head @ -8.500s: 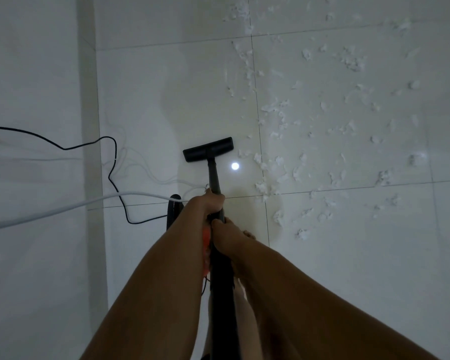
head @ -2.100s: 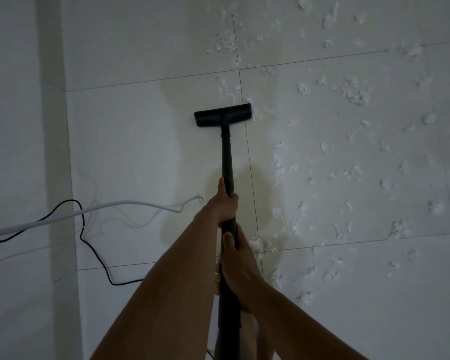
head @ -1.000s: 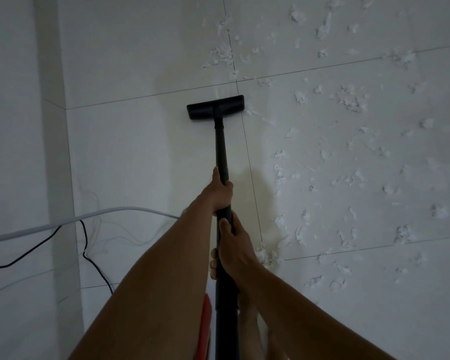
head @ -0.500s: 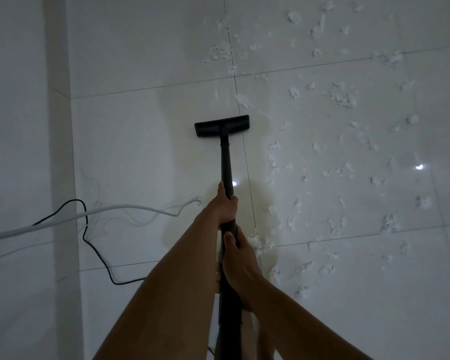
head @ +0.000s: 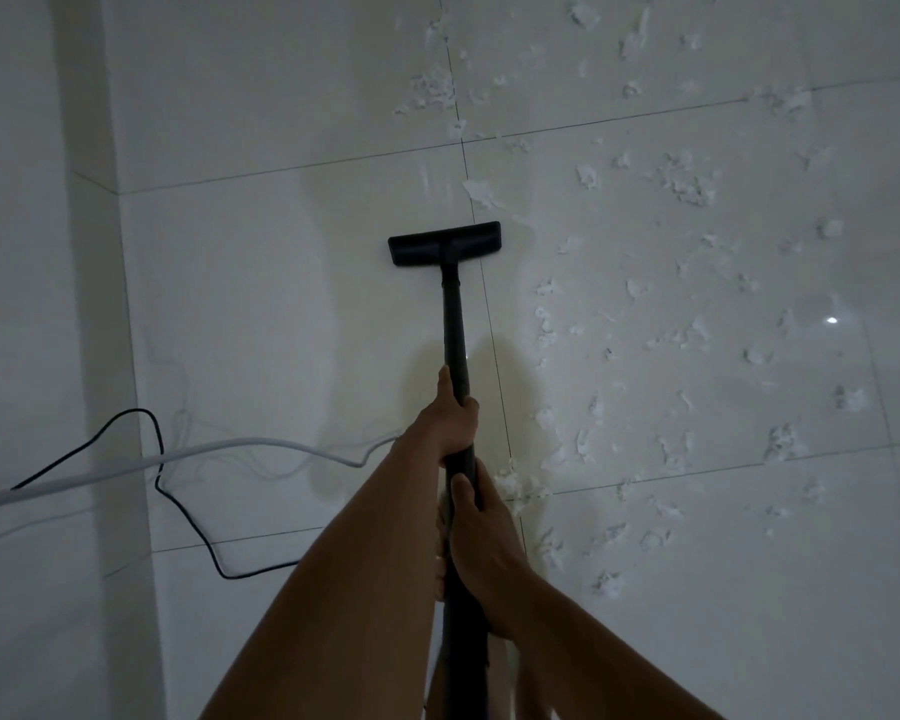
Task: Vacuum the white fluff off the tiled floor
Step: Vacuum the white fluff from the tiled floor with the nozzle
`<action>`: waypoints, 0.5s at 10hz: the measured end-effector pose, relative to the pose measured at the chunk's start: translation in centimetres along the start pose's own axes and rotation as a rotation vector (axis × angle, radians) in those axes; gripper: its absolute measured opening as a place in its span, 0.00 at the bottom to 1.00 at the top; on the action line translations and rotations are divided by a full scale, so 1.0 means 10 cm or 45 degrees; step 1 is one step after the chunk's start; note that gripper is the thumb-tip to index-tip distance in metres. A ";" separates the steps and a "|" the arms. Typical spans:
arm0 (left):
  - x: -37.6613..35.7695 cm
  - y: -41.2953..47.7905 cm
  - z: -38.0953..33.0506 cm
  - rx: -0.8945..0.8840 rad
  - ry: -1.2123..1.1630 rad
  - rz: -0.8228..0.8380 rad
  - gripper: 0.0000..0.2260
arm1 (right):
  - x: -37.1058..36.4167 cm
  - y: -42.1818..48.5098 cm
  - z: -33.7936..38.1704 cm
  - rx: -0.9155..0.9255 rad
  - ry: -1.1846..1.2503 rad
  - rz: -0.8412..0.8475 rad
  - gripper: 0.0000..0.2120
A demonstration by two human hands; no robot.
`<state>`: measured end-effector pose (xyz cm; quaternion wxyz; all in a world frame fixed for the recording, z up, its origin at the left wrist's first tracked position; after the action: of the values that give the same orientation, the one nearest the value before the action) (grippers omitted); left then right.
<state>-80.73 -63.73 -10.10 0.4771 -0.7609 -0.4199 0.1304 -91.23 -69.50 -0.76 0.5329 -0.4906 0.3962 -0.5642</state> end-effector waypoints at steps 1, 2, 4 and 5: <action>0.16 0.17 -0.06 -0.013 0.018 -0.002 0.32 | -0.04 0.10 0.19 0.027 0.083 0.023 0.14; 0.33 0.31 -0.15 -0.022 0.023 -0.007 0.32 | -0.03 0.09 0.48 0.131 0.010 0.030 0.13; 0.64 0.49 -0.39 -0.015 0.052 -0.009 0.32 | 0.04 0.10 0.89 0.330 -0.106 0.049 0.18; 0.74 0.56 -0.52 -0.004 0.028 -0.005 0.32 | 0.08 -0.22 1.29 0.273 -0.034 0.128 0.17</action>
<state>-70.26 -62.35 -10.61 0.4809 -0.7621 -0.4164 0.1206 -79.02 -69.09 4.08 0.6152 -0.4177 0.3506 -0.5694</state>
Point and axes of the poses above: each hand's wrist, its own y-axis towards the middle knuckle, its own x-axis out of the back of the hand, z = x × y, the point moved 6 cm from there along y, towards the middle knuckle, and after that the axes turned 13 degrees about -x, right-handed, at the moved point
